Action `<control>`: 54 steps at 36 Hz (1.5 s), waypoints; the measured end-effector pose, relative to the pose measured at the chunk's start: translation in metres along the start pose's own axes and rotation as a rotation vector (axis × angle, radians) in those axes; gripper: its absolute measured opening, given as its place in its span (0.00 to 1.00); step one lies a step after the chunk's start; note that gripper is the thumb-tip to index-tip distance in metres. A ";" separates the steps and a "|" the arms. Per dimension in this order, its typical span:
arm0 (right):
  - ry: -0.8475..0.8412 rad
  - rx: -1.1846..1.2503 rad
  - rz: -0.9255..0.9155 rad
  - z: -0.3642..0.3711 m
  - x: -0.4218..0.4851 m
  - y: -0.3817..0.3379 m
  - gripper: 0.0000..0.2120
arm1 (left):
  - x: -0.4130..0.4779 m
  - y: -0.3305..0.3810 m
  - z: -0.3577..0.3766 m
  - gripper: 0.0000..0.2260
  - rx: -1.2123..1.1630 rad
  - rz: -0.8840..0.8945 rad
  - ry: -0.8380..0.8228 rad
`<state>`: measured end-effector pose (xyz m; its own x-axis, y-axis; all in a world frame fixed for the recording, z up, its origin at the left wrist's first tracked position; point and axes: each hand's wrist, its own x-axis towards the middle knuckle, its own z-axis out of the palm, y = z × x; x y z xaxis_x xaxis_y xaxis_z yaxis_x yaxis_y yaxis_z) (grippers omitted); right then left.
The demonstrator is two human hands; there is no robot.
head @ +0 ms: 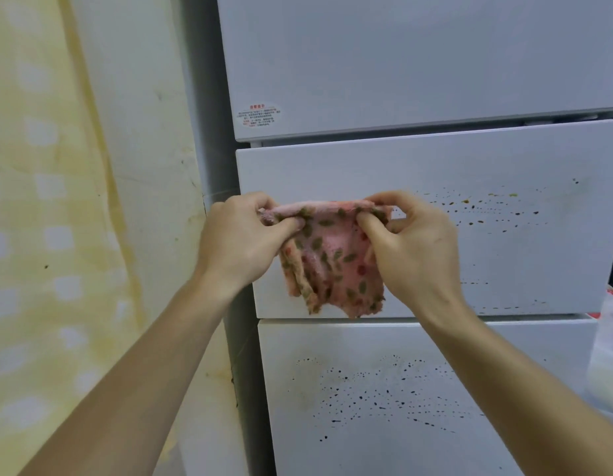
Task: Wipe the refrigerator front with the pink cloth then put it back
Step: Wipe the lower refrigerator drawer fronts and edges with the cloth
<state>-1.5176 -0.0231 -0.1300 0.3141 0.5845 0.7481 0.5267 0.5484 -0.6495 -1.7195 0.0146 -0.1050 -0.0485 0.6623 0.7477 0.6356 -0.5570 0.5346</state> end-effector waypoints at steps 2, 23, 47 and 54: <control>0.017 0.081 0.016 0.010 -0.001 -0.002 0.11 | 0.004 0.000 0.009 0.10 -0.004 0.026 0.062; 0.221 -0.708 -0.691 0.108 0.032 0.028 0.32 | 0.023 -0.052 0.051 0.16 -0.005 0.422 0.564; 0.225 -0.747 -0.663 0.053 0.005 0.093 0.32 | 0.001 -0.064 0.087 0.27 0.287 0.476 0.451; 0.320 -0.724 -0.641 0.052 0.062 0.047 0.28 | 0.011 -0.052 0.090 0.25 0.306 0.441 0.462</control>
<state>-1.5145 0.0700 -0.1214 -0.0545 0.0619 0.9966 0.9882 0.1463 0.0450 -1.6838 0.0960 -0.1599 -0.0153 0.0888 0.9959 0.8559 -0.5138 0.0590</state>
